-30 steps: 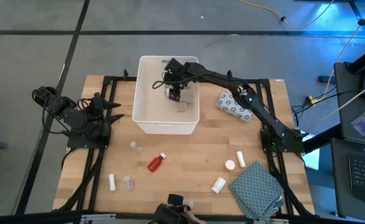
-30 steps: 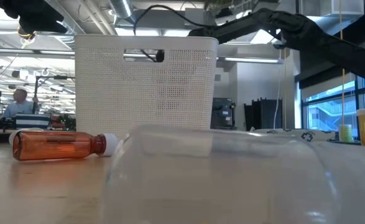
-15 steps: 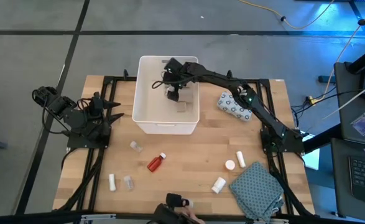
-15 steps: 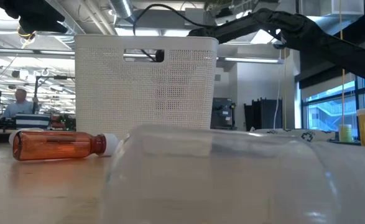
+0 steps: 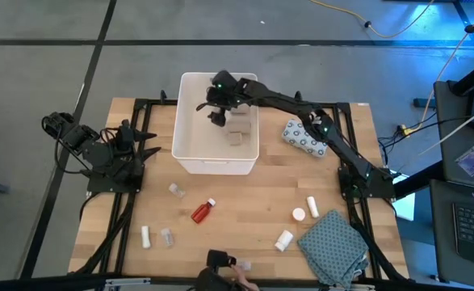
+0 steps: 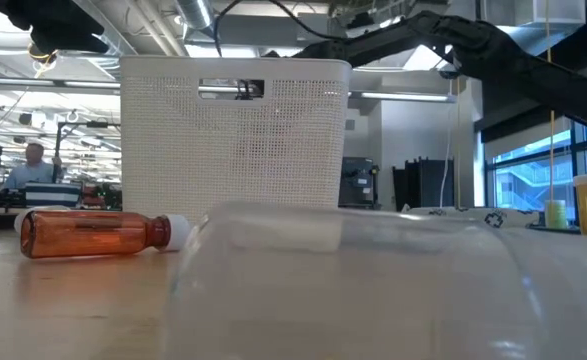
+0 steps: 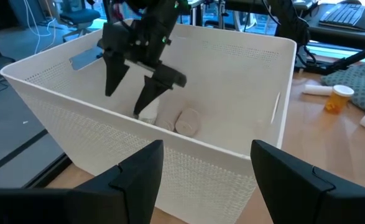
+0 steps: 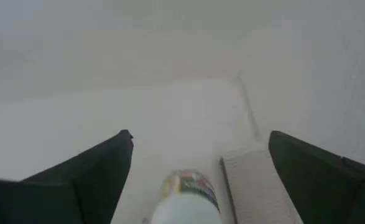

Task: Pick & place medical supplies in basket/bin
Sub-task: Put the orange pill bottle into the white bin

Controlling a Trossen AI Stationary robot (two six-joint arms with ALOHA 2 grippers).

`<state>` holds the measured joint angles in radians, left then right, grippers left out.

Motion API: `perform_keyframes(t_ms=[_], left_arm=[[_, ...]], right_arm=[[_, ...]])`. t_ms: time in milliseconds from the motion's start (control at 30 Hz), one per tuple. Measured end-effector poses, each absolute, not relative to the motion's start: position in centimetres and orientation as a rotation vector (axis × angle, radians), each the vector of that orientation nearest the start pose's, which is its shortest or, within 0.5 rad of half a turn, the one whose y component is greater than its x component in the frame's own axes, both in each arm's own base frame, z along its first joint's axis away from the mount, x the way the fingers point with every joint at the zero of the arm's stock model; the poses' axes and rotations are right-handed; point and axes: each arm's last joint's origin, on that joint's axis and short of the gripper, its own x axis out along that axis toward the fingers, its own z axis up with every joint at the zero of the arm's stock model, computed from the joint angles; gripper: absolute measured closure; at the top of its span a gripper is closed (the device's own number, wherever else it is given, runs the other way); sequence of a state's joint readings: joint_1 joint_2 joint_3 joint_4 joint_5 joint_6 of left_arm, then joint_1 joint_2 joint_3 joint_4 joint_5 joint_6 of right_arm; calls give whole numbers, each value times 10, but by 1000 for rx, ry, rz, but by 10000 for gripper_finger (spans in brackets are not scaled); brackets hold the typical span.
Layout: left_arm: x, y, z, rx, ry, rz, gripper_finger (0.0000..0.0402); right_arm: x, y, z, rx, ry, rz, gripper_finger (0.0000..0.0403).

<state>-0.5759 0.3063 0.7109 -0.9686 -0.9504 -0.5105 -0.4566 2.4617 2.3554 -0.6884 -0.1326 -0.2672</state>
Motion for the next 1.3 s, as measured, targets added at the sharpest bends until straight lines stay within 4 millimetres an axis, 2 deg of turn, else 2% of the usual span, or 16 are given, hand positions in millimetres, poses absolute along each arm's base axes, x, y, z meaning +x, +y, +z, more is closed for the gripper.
perform_keyframes(t_ms=[133,267,433,600,767,900,1000,1133,1300], left_arm=[[48,-3,289,-105,303,453,167],[47,-2,290,-100,293,473,167],[47,-2,290,-90,284,493,167],[48,-3,291,-83,291,455,167],[49,-6,291,-89,320,371,167],[51,-8,290,-100,353,304,167],[56,-13,290,-90,383,264,170],[74,-26,297,-29,365,168,190],[107,-50,304,4,326,76,213]], right_arm=[[485,-221,260,-27,775,-188,30],[474,-199,301,14,734,-190,30],[455,-161,357,14,658,-158,30],[441,-114,392,80,622,-115,30],[434,-62,401,156,685,20,30],[429,-16,399,153,770,145,30],[425,16,393,139,852,139,30],[416,49,387,158,951,144,30],[400,83,389,171,1031,174,30]])
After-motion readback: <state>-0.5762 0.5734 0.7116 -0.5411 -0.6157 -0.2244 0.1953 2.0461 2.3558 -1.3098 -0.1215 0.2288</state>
